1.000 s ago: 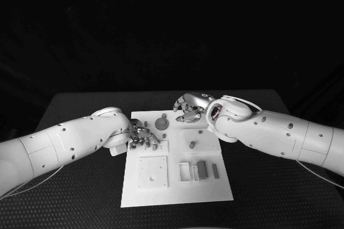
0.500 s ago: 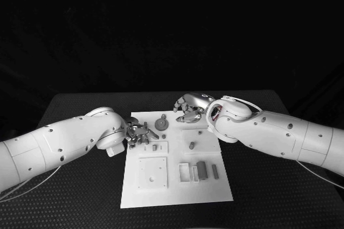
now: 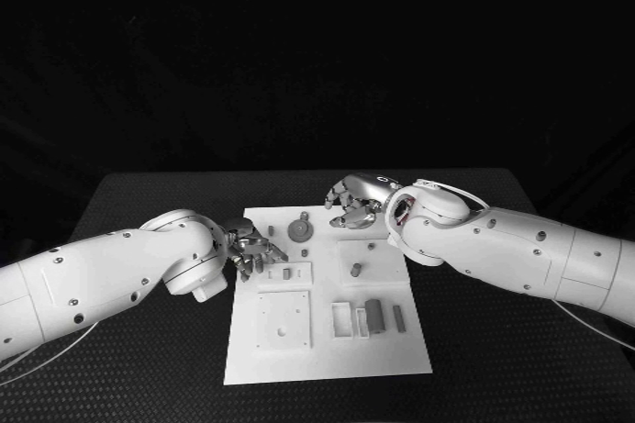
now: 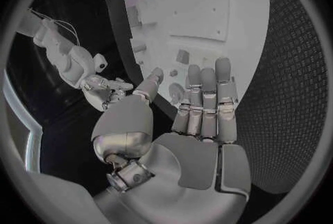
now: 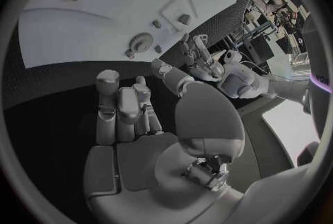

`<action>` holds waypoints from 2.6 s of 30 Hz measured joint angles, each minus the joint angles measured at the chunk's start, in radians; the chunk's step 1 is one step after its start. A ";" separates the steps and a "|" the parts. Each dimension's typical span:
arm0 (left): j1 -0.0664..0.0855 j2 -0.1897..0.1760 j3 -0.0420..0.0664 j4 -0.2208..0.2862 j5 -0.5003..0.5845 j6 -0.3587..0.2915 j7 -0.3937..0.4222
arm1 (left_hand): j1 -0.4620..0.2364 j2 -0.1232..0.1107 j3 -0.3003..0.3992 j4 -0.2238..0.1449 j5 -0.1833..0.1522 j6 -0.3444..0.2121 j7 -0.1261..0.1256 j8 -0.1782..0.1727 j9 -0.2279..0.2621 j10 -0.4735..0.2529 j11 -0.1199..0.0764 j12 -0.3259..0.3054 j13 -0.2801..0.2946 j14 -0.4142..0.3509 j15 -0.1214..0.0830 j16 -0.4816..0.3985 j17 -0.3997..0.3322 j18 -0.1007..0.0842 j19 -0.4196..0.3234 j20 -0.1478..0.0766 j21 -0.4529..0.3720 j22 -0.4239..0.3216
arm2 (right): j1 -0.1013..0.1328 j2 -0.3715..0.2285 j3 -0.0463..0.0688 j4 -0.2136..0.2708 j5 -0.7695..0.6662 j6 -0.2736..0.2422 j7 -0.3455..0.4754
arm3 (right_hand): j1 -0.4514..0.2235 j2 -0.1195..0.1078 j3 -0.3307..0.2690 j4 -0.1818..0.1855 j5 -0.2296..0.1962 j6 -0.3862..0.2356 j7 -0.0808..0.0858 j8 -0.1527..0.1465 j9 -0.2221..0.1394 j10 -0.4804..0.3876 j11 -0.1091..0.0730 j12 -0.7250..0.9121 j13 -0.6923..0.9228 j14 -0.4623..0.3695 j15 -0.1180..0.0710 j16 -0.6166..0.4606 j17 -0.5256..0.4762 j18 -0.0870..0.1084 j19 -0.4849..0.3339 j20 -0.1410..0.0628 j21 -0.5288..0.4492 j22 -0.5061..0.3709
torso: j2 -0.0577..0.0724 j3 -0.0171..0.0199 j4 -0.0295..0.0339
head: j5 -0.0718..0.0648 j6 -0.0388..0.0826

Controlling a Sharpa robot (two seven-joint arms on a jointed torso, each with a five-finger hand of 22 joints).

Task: Assemble the parts on the task board

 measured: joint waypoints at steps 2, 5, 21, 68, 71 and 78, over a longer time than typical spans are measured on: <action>-0.006 -0.008 -0.002 0.016 -0.015 -0.009 0.000 | 0.000 0.000 0.000 0.000 0.000 -0.006 0.006 0.000 -0.020 0.005 0.005 -0.007 -0.005 0.004 0.004 -0.007 -0.003 0.000 0.005 0.005 -0.003 -0.006 | -0.001 -0.002 0.000 0.000 0.000 0.000 0.000 | 0.000 0.000 0.000 0.000 0.000 0.001 0.001 0.000 0.000 0.000 0.000 0.000 0.000 0.000 0.000 0.000 0.000 0.000 0.003 0.000 0.000 0.000 | 0.000 -0.0003 -0.0001 | 0.000 0.000; -0.014 -0.014 -0.006 0.026 -0.032 -0.017 -0.001 | -0.032 -0.012 -0.006 0.018 0.000 -0.005 0.009 0.000 -0.041 0.007 0.003 -0.018 -0.011 0.008 0.008 -0.014 -0.005 0.000 0.005 0.005 -0.011 -0.013 | -0.002 -0.004 -0.001 0.000 0.000 0.000 0.000 | 0.000 0.000 0.000 0.000 0.000 0.001 0.001 0.000 0.000 0.000 0.000 0.000 0.000 0.000 0.000 0.000 0.000 0.000 0.003 0.000 0.000 0.000 | 0.000 -0.0003 -0.0003 | 0.001 0.001; -0.017 0.017 -0.037 0.022 -0.091 -0.013 -0.035 | -0.186 -0.022 -0.027 0.102 0.000 0.041 -0.009 0.009 -0.106 0.057 -0.015 -0.024 -0.006 0.043 -0.019 -0.014 0.009 0.001 0.042 -0.006 -0.022 -0.018 | -0.008 -0.001 -0.001 -0.002 0.000 0.000 0.000 | 0.000 0.000 0.000 0.000 0.000 0.002 0.000 0.000 0.000 0.000 0.000 0.000 0.000 0.000 0.000 0.000 0.000 0.000 0.003 0.000 0.000 0.000 | 0.001 0.0009 -0.0018 | 0.007 0.003; -0.024 0.078 -0.037 -0.030 -0.138 0.013 -0.039 | -0.025 0.065 0.000 0.002 0.000 0.131 -0.038 0.057 -0.150 0.116 -0.045 -0.012 0.020 0.100 -0.040 0.001 0.038 0.001 0.095 -0.031 0.012 0.035 | -0.008 0.001 -0.001 -0.004 0.000 0.001 0.000 | -0.004 0.004 -0.003 0.003 0.000 -0.001 -0.001 0.000 0.000 0.000 0.000 0.004 -0.001 0.000 0.000 0.000 0.000 0.000 0.000 0.003 0.000 0.000 | 0.002 0.0022 -0.0030 | -0.003 -0.006; -0.024 0.080 -0.037 -0.034 -0.139 0.015 -0.039 | -0.015 0.069 0.000 0.002 0.000 0.144 -0.041 0.065 -0.152 0.127 -0.049 -0.012 0.024 0.105 -0.045 0.005 0.041 0.001 0.099 -0.035 0.013 0.039 | -0.008 0.001 -0.001 -0.004 0.000 0.001 0.000 | -0.004 0.004 -0.003 0.003 0.000 0.000 -0.002 0.000 0.000 0.000 0.000 0.004 -0.001 0.000 0.000 0.000 0.000 0.000 0.000 0.003 0.000 0.000 | 0.002 0.0022 -0.0029 | -0.004 -0.006; -0.026 0.092 -0.037 -0.049 -0.142 0.019 -0.040 | -0.002 0.074 -0.004 -0.002 0.001 0.166 -0.050 0.081 -0.144 0.138 -0.059 -0.007 0.030 0.118 -0.051 0.012 0.047 0.001 0.112 -0.041 0.021 0.048 | -0.008 0.002 -0.001 -0.004 0.000 0.002 0.000 | -0.004 0.004 -0.003 0.003 0.000 0.002 0.000 0.000 0.000 0.000 0.000 0.004 -0.001 0.000 0.000 0.000 0.000 0.000 0.000 0.003 0.000 0.000 | 0.002 0.0019 -0.0027 | -0.005 -0.007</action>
